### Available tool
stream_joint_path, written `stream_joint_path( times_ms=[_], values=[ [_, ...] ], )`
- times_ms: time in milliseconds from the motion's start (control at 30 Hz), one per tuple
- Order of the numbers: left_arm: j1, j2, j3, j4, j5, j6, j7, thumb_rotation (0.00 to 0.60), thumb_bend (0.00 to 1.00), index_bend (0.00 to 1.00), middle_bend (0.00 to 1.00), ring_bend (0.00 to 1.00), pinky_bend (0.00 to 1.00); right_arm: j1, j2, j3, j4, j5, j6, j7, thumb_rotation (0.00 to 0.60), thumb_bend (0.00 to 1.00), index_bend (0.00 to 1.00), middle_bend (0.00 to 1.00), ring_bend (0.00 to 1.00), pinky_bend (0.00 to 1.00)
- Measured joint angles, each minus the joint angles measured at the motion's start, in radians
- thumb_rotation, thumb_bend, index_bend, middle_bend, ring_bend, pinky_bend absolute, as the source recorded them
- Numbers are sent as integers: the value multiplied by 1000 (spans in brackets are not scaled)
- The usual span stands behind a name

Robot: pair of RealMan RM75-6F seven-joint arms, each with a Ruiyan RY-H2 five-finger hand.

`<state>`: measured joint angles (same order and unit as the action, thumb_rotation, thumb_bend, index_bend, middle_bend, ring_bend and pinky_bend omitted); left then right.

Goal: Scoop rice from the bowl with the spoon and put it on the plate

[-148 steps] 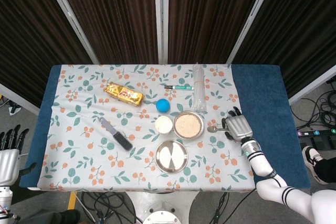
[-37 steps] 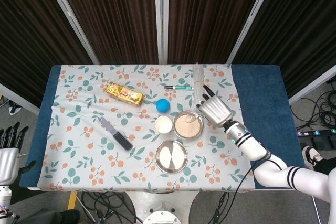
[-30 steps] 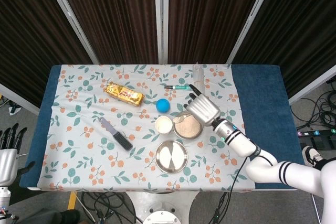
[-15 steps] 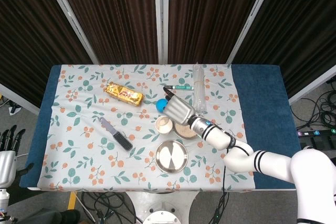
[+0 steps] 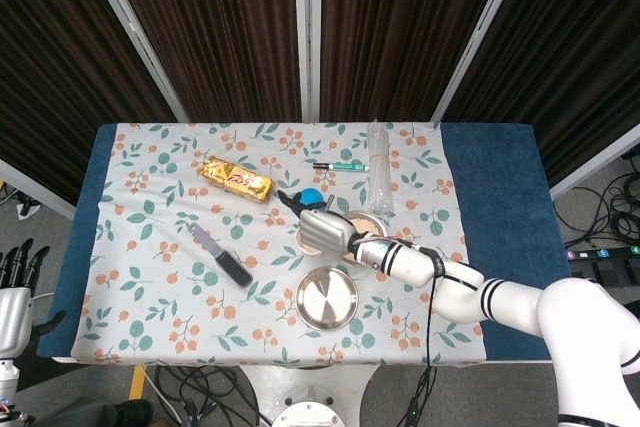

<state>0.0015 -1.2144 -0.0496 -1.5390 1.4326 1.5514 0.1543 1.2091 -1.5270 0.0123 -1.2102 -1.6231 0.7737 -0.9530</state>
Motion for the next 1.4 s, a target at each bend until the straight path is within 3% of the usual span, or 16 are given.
stream_joint_path(
  times_ms=[567, 867, 1133, 1400],
  values=[
    [1, -3, -1, 2, 1, 2, 3, 600, 0, 162, 105, 42, 2, -42, 17, 45, -38, 13, 43, -46, 600, 327, 600, 593, 262, 0],
    [0, -3, -3, -1, 2, 3, 9, 600, 0, 162, 105, 42, 2, -28, -4, 22, -9, -45, 19, -72, 600, 337, 602, 593, 262, 0],
    [-4, -4, -5, 1, 1, -4, 8, 600, 0, 162, 105, 42, 3, -29, -32, 26, 4, -77, 50, -61, 600, 347, 603, 594, 262, 0],
    [-1, 2, -5, -8, 4, 5, 12, 600, 0, 162, 105, 42, 2, -98, -13, 52, -17, -29, 123, -7, 600, 347, 603, 594, 262, 0]
  ],
)
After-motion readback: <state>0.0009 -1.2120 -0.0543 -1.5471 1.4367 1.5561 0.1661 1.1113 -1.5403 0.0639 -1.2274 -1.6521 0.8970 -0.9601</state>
